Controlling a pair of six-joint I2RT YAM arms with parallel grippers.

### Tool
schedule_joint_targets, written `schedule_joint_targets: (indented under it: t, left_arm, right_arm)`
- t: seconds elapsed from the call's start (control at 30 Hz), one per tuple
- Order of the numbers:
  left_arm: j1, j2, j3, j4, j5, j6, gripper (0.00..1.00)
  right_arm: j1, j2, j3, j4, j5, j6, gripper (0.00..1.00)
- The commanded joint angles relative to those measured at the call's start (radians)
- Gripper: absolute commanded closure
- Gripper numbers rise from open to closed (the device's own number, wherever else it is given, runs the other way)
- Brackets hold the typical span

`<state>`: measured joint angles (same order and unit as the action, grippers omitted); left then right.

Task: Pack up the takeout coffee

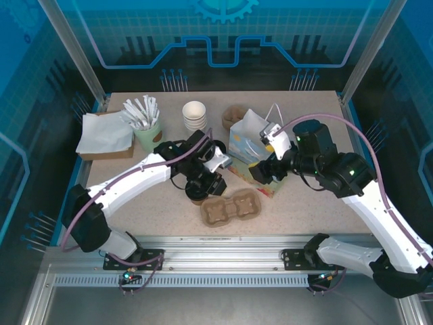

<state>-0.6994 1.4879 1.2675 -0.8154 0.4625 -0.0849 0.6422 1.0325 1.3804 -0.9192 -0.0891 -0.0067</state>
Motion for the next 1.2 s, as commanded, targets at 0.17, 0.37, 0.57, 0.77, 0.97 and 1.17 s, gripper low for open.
schedule_joint_targets:
  t: [0.17, 0.37, 0.57, 0.77, 0.97, 1.17]
  left_arm:
    - [0.163, -0.186, 0.017, 0.108, -0.05, -0.15, 0.68]
    - [0.312, -0.327, -0.049, 0.127, -0.097, -0.17, 0.58]
    - [0.368, -0.352, -0.071, 0.093, -0.102, -0.145, 0.54]
    - [0.37, -0.367, -0.094, 0.102, -0.096, -0.144, 0.53]
    - [0.37, -0.377, -0.106, 0.118, -0.087, -0.148, 0.53]
    - [0.37, -0.392, -0.115, 0.126, -0.087, -0.145, 0.53]
  right_arm:
    - [0.252, -0.056, -0.265, 0.137, 0.03, 0.041, 0.23]
    - [0.353, 0.192, -0.347, 0.271, 0.069, -0.101, 0.25]
    - [0.234, 0.411, -0.29, 0.241, -0.078, -0.129, 0.26]
    - [0.188, 0.48, -0.31, 0.17, -0.14, -0.039, 0.2]
    - [0.16, 0.518, -0.364, 0.15, -0.124, 0.005, 0.15]
    - [0.177, 0.52, -0.373, 0.117, -0.088, 0.034, 0.14]
